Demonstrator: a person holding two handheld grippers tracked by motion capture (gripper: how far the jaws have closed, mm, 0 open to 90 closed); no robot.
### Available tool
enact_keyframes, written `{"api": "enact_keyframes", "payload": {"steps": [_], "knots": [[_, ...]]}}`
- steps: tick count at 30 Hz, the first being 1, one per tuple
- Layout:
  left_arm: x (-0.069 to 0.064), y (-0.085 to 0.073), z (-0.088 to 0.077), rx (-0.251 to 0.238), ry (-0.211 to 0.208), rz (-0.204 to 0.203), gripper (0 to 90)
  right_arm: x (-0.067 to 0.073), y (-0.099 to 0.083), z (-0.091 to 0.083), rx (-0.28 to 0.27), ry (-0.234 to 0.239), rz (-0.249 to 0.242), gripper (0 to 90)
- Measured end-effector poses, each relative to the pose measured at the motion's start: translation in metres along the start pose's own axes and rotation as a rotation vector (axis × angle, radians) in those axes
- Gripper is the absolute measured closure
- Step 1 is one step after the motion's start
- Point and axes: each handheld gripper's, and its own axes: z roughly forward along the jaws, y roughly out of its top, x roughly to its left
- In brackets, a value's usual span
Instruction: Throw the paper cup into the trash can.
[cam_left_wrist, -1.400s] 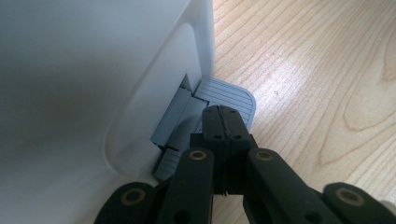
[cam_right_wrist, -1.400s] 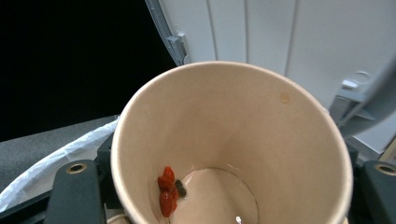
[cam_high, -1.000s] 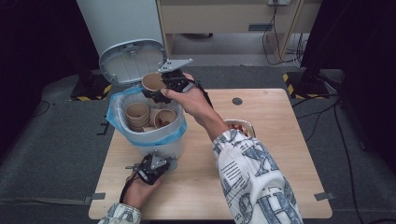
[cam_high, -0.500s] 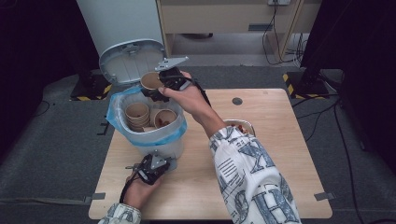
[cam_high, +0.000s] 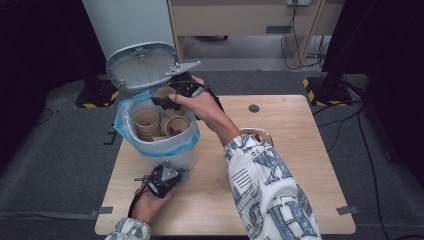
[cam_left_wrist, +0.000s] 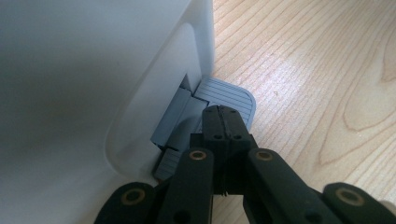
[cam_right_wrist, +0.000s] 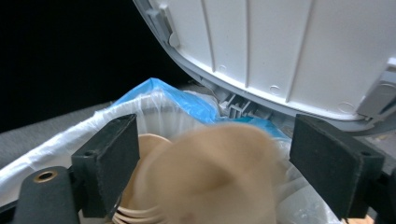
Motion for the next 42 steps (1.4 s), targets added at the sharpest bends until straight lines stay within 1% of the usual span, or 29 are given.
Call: {"api": "enact_keyframes", "payload": {"steps": [1,10,13,16,18,29,35,42], "knots": [[0.000,0.000,0.000,0.000,0.001,0.000,89.7,-0.001,0.000,-0.001,-0.006,0.007,0.010,15.0],[0.000,0.000,0.000,0.001,0.001,0.001,89.7,-0.004,-0.003,-0.012,-0.015,-0.007,0.013,15.2],[0.000,0.000,0.000,-0.001,-0.001,0.001,89.7,-0.004,-0.005,-0.018,-0.018,-0.007,0.016,14.2],[0.000,0.000,0.000,-0.001,0.001,0.002,89.7,-0.007,-0.006,-0.026,-0.019,-0.022,0.023,13.5],[0.000,0.000,0.000,-0.001,0.002,0.003,89.7,-0.010,-0.008,-0.033,-0.020,-0.034,0.021,13.1],[0.000,0.000,0.000,0.001,0.003,0.002,89.7,-0.024,-0.022,-0.061,-0.017,-0.080,0.055,11.3],[0.000,0.000,0.000,0.000,0.003,0.002,89.7,-0.034,-0.032,-0.074,-0.014,-0.105,0.071,11.2],[0.000,0.000,0.000,0.000,0.002,0.001,89.8,-0.043,-0.041,-0.085,-0.014,-0.125,0.086,11.2]]}}
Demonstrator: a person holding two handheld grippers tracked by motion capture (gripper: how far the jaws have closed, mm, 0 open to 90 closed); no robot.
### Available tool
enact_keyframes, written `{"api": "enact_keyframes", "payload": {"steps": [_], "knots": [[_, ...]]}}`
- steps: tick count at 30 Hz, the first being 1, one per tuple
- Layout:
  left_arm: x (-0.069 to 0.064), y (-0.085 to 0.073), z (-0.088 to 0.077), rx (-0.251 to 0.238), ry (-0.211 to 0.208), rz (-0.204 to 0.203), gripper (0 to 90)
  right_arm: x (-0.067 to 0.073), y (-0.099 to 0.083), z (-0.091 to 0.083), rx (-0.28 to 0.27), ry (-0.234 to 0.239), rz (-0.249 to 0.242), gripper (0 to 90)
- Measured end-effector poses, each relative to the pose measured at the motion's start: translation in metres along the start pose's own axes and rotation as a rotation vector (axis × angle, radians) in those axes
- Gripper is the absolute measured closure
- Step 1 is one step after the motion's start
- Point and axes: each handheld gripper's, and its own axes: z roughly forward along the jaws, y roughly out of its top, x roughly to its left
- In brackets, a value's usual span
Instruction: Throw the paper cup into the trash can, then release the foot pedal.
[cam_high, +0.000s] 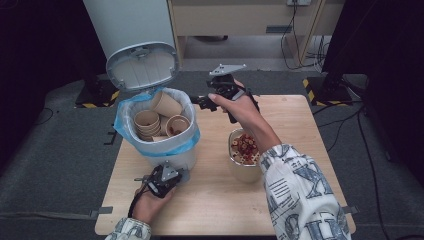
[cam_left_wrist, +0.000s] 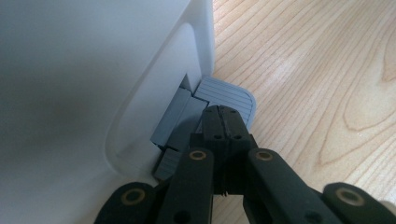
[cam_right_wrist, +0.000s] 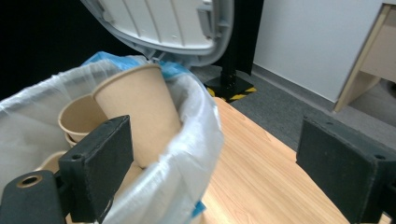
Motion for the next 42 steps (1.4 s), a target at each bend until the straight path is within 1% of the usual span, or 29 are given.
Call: {"api": "enact_keyframes", "payload": {"steps": [6,19,20,22,24,27,28,30,32,36,42], "knots": [[0.000,0.000,0.000,0.000,0.001,0.000,89.7,-0.012,-0.009,-0.013,0.003,-0.031,0.008,11.2],[0.000,0.000,0.000,-0.002,0.000,-0.004,89.2,-0.045,-0.042,-0.052,0.015,-0.109,0.056,11.0],[-0.001,0.000,-0.001,0.000,0.001,-0.005,88.8,-0.046,-0.044,-0.054,0.017,-0.112,0.058,11.0],[-0.002,0.000,-0.002,0.003,0.011,-0.001,83.1,-0.051,-0.049,-0.059,0.019,-0.123,0.066,11.0],[-0.003,-0.001,-0.007,-0.007,-0.002,-0.006,80.2,-0.055,-0.053,-0.064,0.017,-0.131,0.075,11.0],[-0.006,-0.004,-0.019,-0.054,-0.015,-0.028,76.2,-0.060,-0.059,-0.071,0.016,-0.144,0.082,10.9],[-0.006,-0.005,-0.024,-0.070,-0.017,-0.045,74.4,-0.062,-0.062,-0.073,0.016,-0.148,0.087,10.9],[-0.005,-0.007,-0.029,-0.078,-0.018,-0.062,71.5,-0.066,-0.066,-0.078,0.018,-0.160,0.093,10.9],[-0.005,-0.009,-0.035,-0.096,-0.012,-0.087,66.7,-0.070,-0.071,-0.084,0.017,-0.173,0.101,11.0],[-0.006,-0.013,-0.045,-0.120,-0.001,-0.115,58.5,-0.076,-0.079,-0.093,0.017,-0.190,0.108,10.8],[0.003,-0.022,-0.056,-0.152,0.019,-0.203,42.4,-0.084,-0.091,-0.108,0.017,-0.230,0.125,10.3]]}}
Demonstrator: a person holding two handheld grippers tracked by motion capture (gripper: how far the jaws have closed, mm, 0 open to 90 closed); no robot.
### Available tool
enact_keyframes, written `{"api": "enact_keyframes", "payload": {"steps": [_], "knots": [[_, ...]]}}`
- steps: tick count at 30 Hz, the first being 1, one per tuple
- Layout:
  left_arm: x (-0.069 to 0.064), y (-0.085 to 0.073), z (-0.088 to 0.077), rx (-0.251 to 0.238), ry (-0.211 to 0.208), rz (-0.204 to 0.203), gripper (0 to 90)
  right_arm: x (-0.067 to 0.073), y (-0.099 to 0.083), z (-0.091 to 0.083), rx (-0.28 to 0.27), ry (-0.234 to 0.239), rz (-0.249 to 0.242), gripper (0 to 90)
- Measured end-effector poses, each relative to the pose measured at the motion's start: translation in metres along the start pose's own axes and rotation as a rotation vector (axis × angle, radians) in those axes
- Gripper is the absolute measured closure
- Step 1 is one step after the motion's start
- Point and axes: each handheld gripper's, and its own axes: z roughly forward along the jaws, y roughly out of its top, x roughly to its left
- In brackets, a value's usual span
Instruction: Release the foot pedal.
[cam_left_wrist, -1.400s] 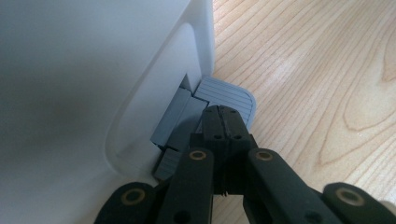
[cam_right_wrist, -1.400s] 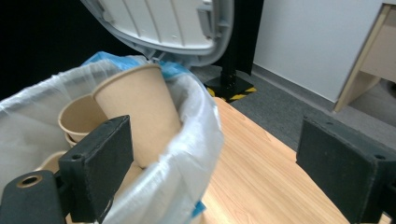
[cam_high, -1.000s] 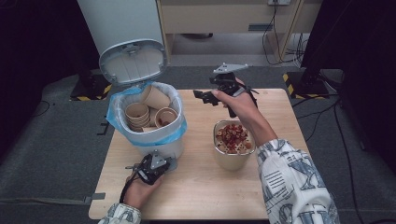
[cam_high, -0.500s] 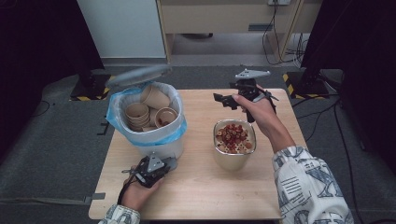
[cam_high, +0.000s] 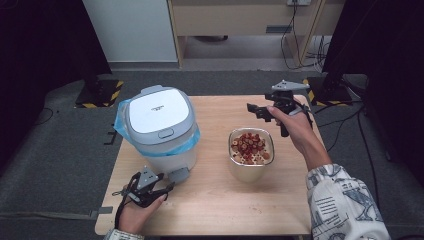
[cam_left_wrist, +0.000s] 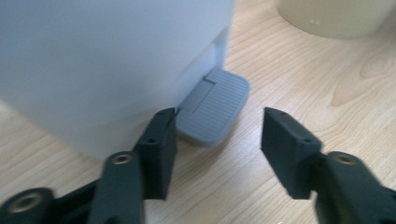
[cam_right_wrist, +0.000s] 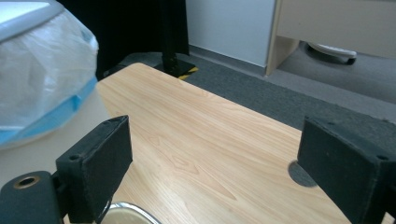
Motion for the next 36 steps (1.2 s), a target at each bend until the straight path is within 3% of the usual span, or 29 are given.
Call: {"api": "enact_keyframes", "payload": {"steps": [9,20,36], "knots": [[0.013,-0.007,-0.008,-0.005,0.019,-0.062,29.6,-0.018,-0.015,-0.019,-0.004,-0.063,0.018,8.7],[0.029,-0.017,-0.017,-0.012,0.043,-0.114,21.1,-0.036,-0.041,-0.046,-0.005,-0.120,0.038,7.6],[0.049,-0.025,-0.019,-0.018,0.115,-0.158,9.3,-0.045,-0.088,-0.069,0.031,-0.183,0.048,7.4]]}}
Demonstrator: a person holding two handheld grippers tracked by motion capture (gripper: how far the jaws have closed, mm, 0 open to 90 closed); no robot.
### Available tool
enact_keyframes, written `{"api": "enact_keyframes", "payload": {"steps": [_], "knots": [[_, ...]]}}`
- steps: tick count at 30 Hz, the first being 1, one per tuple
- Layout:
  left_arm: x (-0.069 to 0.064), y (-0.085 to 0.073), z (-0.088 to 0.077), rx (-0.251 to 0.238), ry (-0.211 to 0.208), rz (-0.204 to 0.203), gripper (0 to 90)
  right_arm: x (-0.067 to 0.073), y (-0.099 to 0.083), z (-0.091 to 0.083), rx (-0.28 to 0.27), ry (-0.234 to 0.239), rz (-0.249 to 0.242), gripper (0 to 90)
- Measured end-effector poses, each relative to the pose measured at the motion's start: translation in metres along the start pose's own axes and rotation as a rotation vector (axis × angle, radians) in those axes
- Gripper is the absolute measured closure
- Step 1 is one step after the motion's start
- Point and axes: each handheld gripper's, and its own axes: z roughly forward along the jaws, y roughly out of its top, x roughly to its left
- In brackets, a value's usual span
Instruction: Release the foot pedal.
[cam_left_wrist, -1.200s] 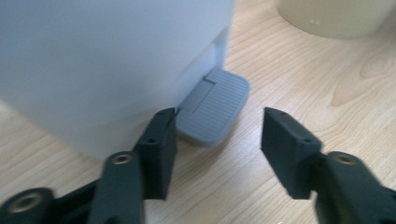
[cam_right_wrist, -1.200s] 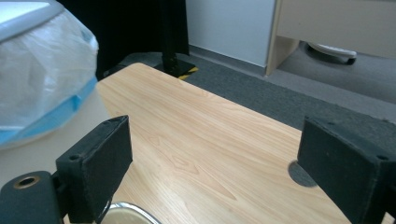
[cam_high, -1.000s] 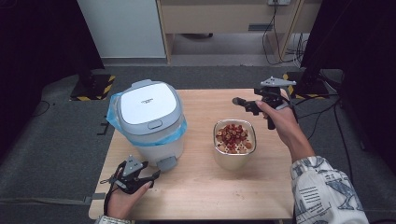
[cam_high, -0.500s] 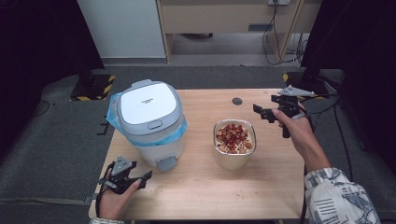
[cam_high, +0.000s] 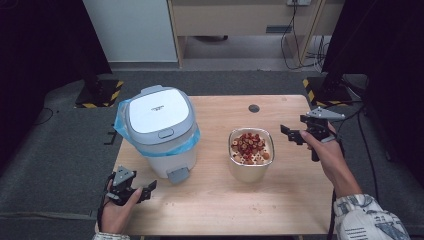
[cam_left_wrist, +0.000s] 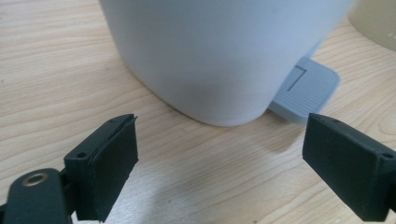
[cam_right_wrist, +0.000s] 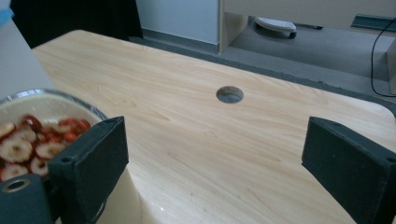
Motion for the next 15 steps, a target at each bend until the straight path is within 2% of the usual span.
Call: {"api": "enact_keyframes", "payload": {"steps": [8,15], "knots": [[0.002,-0.001,0.004,0.018,0.025,0.017,9.3,-0.003,-0.029,-0.005,0.037,-0.029,-0.009,7.3],[0.004,-0.003,0.008,0.041,0.034,0.017,9.3,-0.004,-0.056,-0.007,0.060,-0.026,0.013,7.6]]}}
